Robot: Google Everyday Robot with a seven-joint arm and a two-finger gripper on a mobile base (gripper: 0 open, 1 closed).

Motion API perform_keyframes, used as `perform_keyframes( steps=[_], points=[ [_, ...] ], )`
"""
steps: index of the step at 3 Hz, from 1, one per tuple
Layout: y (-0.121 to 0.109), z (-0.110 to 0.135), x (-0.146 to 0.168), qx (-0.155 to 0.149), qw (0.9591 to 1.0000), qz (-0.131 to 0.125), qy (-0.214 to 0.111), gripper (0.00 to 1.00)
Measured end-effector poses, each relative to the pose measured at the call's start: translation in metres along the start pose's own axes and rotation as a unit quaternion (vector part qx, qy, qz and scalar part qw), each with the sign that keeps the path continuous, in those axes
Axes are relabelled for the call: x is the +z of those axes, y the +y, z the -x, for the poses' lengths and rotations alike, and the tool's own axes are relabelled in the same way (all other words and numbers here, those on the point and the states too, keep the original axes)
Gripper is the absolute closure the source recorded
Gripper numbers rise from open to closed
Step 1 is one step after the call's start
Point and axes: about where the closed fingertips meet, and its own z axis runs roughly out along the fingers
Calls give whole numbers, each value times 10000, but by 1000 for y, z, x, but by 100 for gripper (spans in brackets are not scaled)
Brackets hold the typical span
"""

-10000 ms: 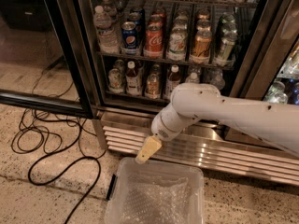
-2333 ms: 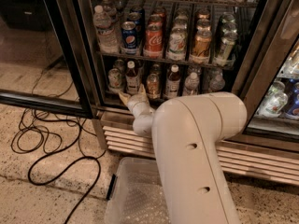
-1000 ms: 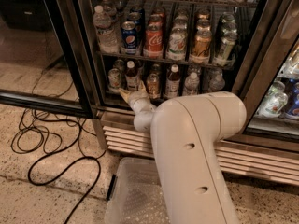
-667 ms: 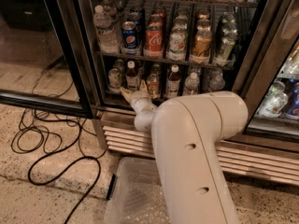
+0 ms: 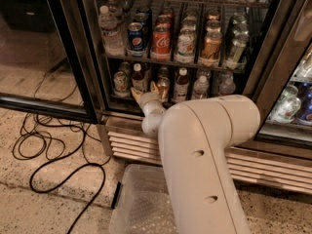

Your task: Pick blue plastic bottle from bottom shelf of fridge

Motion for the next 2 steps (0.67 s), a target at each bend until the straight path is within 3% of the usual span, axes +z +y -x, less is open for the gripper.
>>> perform_keyframes(
  steps=[2],
  points=[
    [7, 1, 34, 152, 9999, 40, -1, 29]
  ],
)
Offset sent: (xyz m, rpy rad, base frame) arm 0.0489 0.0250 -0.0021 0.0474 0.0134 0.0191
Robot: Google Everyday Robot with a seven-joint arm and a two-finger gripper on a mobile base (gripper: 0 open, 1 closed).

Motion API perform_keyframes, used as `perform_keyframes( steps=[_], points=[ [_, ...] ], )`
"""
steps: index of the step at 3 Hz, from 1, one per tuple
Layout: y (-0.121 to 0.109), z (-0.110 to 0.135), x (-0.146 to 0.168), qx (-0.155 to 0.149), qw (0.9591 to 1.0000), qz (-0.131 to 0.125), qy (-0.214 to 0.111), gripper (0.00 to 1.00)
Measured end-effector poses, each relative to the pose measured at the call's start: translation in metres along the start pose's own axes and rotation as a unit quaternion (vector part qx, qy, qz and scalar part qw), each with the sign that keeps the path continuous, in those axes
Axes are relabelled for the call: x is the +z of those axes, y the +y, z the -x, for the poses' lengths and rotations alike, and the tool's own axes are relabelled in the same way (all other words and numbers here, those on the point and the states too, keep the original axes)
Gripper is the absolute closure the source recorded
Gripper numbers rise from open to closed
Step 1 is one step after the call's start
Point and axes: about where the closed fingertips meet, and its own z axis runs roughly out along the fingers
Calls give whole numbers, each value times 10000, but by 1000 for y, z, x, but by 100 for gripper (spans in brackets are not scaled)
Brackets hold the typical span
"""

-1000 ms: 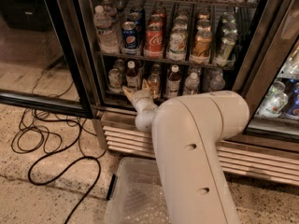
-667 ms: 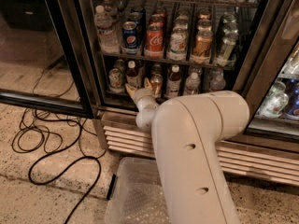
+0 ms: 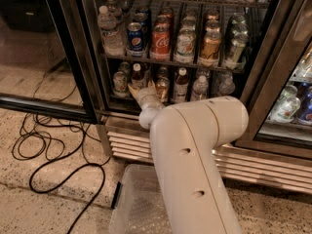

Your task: Pick blue plastic bottle from bottom shelf of fridge

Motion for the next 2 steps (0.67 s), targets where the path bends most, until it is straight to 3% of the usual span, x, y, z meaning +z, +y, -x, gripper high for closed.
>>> perform_keyframes(
  steps=[1, 2],
  points=[
    [10, -1, 12, 55, 9999, 98, 32, 30],
    [20, 3, 13, -15, 9999, 116, -21, 49]
  ],
)
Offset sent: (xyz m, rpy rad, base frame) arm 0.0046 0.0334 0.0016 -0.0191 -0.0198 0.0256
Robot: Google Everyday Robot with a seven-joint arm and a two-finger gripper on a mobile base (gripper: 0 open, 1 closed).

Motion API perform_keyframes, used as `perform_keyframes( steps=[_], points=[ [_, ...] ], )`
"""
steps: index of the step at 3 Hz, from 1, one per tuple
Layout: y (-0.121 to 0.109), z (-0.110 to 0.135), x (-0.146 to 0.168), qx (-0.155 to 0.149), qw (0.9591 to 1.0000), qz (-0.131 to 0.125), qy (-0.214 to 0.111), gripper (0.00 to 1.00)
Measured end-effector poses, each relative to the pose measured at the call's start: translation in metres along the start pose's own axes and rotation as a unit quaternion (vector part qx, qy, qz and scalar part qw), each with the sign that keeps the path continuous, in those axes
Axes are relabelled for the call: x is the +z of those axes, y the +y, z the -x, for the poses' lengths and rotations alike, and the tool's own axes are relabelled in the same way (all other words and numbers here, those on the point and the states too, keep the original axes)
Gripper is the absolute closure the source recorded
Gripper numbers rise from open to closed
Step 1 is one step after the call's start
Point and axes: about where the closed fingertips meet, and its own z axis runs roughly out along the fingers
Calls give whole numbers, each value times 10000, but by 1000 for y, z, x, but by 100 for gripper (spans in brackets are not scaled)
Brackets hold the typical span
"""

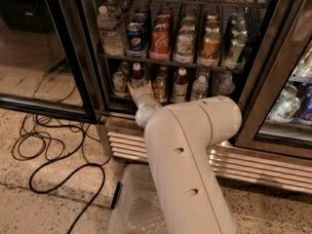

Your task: Pick blue plastic bottle from bottom shelf of fridge

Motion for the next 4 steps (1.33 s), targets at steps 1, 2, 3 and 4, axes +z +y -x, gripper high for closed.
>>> perform_keyframes(
  steps=[1, 2, 3, 4],
  points=[
    [0, 0, 0, -1, 10000, 0, -1, 72],
    [0, 0, 0, 0, 10000, 1, -1, 95],
    [1, 3, -2, 81, 10000, 54, 1, 100],
    [-1, 9, -12, 380, 9993, -8, -9, 100]
  ],
)
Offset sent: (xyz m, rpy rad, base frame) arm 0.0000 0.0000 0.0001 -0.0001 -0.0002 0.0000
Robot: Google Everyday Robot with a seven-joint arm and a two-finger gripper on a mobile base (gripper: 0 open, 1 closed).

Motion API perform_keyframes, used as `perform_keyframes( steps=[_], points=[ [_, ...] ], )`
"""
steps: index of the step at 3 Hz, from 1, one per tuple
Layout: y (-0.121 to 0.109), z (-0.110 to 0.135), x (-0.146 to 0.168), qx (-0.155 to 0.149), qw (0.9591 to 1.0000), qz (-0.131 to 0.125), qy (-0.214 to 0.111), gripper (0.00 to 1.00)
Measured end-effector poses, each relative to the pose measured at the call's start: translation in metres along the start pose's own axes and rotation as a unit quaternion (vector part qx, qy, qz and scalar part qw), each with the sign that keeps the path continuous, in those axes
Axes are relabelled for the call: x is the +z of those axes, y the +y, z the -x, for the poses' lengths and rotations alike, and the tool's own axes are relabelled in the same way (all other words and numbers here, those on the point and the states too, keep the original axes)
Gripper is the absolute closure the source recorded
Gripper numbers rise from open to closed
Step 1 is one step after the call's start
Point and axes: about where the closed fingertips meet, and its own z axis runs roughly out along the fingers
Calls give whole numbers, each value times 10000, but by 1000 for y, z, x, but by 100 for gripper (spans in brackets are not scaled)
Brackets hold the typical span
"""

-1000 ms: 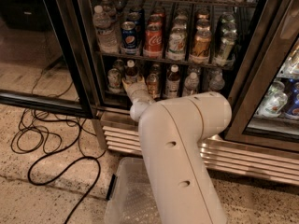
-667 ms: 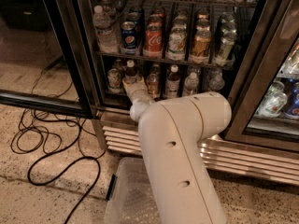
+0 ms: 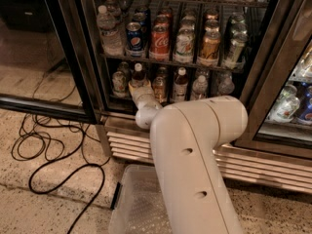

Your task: Pick blue plastic bottle from bottom shelf of fridge

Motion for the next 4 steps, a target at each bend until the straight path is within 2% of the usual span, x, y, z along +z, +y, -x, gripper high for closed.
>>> perform_keyframes(
  steps=[1, 3, 4],
  points=[
    [0, -1, 0, 0, 10000, 0, 0, 100],
    [-2, 2, -11, 318, 9994, -127, 61, 100],
    [-2, 2, -11, 318, 9994, -127, 62, 100]
  ],
)
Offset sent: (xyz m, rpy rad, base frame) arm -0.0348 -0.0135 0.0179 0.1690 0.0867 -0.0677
